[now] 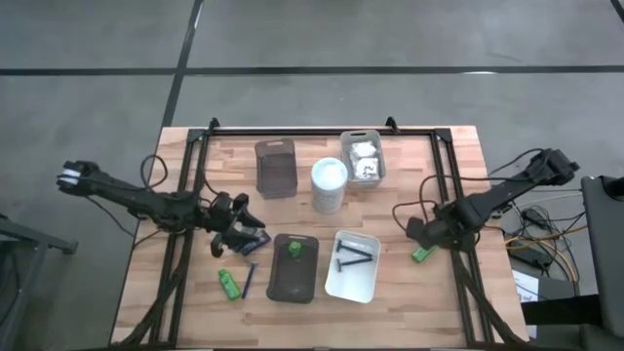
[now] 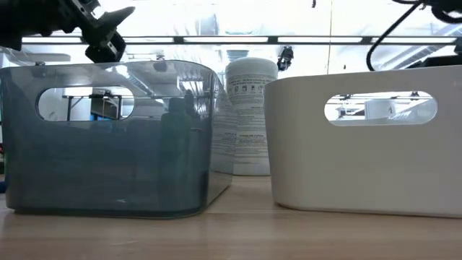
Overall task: Pick & Place Travel size toiletries
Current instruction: Put the green shampoo bottle into the bottom black bin
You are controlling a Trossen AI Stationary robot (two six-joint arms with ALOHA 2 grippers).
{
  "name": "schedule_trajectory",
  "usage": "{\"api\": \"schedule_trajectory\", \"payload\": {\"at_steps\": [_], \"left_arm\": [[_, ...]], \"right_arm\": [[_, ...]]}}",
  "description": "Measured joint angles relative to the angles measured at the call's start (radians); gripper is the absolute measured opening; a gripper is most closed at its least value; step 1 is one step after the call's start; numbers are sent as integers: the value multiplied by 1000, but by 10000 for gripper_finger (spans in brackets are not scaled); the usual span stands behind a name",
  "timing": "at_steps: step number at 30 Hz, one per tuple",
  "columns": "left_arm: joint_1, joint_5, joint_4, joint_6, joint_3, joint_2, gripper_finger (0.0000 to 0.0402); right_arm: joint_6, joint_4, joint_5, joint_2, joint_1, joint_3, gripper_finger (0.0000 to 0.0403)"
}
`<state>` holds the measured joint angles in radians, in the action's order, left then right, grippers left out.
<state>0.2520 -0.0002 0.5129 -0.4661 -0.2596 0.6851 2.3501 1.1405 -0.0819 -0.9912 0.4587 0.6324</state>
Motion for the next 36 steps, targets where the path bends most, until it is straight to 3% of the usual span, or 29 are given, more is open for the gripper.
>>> {"api": "schedule_trajectory", "payload": {"at_steps": [17, 25, 30, 36], "left_arm": [[-15, -10, -334, 131, -76, -67, 215], [-15, -12, -414, 180, -134, -67, 215], [-15, -12, -428, 180, -137, -67, 215], [-15, -18, -428, 177, -137, -65, 215]], "right_arm": [[19, -83, -5, -198, -1, -26, 303], [17, -350, -10, -235, -1, -136, 314], [10, -377, -16, -253, -2, -152, 321], [-10, -363, -15, -250, -2, -144, 286]]}}
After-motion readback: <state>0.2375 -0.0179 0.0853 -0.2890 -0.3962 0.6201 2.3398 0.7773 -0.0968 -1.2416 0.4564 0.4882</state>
